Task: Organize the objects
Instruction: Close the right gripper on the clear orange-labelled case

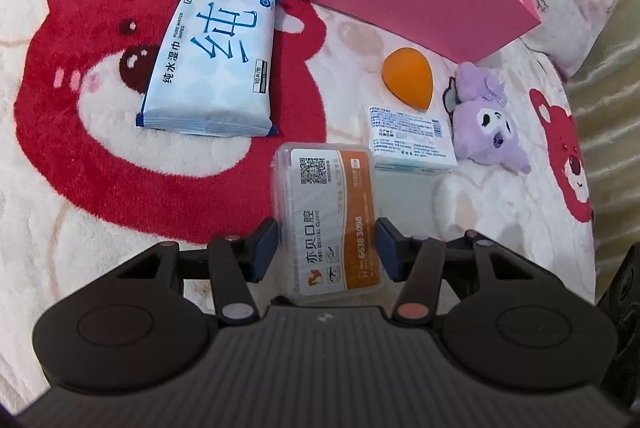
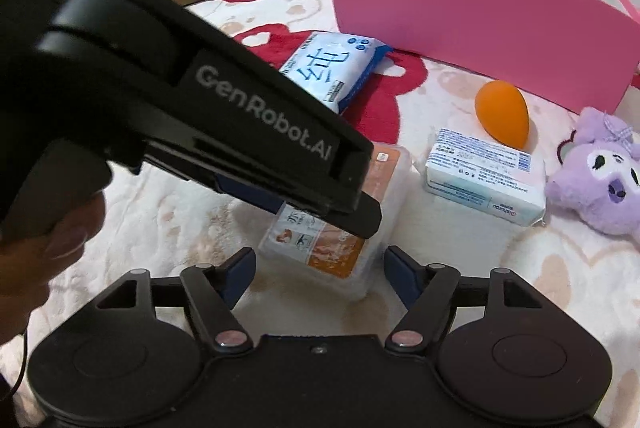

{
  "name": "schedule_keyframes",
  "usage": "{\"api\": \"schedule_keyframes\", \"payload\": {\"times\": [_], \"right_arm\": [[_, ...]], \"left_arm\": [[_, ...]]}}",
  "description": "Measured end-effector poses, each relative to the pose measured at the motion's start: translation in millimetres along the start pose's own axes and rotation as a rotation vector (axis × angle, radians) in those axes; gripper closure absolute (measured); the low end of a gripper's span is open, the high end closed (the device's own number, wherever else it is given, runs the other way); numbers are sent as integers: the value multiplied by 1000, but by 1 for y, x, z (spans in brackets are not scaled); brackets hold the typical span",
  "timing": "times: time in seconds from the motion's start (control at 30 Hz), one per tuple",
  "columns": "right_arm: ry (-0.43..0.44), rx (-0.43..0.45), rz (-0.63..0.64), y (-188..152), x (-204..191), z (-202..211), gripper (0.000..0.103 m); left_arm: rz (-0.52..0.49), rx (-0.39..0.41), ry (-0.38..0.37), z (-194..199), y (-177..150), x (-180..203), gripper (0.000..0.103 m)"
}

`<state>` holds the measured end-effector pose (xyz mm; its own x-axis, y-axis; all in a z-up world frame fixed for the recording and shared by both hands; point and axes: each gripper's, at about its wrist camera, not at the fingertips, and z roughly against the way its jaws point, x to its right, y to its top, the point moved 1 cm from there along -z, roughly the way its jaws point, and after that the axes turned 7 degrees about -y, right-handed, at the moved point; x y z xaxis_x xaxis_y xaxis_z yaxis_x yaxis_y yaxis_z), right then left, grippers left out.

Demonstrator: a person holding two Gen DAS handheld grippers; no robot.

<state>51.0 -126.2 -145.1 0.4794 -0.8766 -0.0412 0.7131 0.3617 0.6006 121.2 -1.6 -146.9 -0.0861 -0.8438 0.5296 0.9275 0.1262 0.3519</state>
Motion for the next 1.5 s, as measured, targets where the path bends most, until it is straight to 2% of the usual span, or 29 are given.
{"api": "schedule_keyframes", "payload": {"times": [0.2, 0.37, 0.47, 0.6, 0.7, 0.9, 1.1, 1.33, 1.5], "right_arm": [[-56, 42, 59, -3, -8, -1, 24], [-68, 51, 129, -5, -16, -7, 21], [-37, 40, 92, -1, -8, -8, 22], [-12, 41, 45, -1, 0, -7, 26], [2, 47, 28, -4, 4, -7, 27], [-18, 66, 46, -9, -2, -8, 28], [-40, 72, 69, 3, -5, -10, 29], [-4, 94, -31, 13, 2, 20, 29], [49, 146, -135, 22, 9, 43, 30]], "left_arm": [[-55, 41, 20, 3, 0, 4, 54], [-17, 53, 11, 3, 1, 0, 54], [-22, 56, 10, 2, 0, 1, 55], [-63, 39, 8, 4, -1, 3, 61], [-39, 37, -8, 5, -1, -1, 63], [-61, 63, -24, 3, -2, -3, 63], [-115, 60, -38, 17, -3, 6, 63], [-166, 79, -68, 49, -2, 24, 64], [-272, 81, -69, 82, 9, 45, 64]]}}
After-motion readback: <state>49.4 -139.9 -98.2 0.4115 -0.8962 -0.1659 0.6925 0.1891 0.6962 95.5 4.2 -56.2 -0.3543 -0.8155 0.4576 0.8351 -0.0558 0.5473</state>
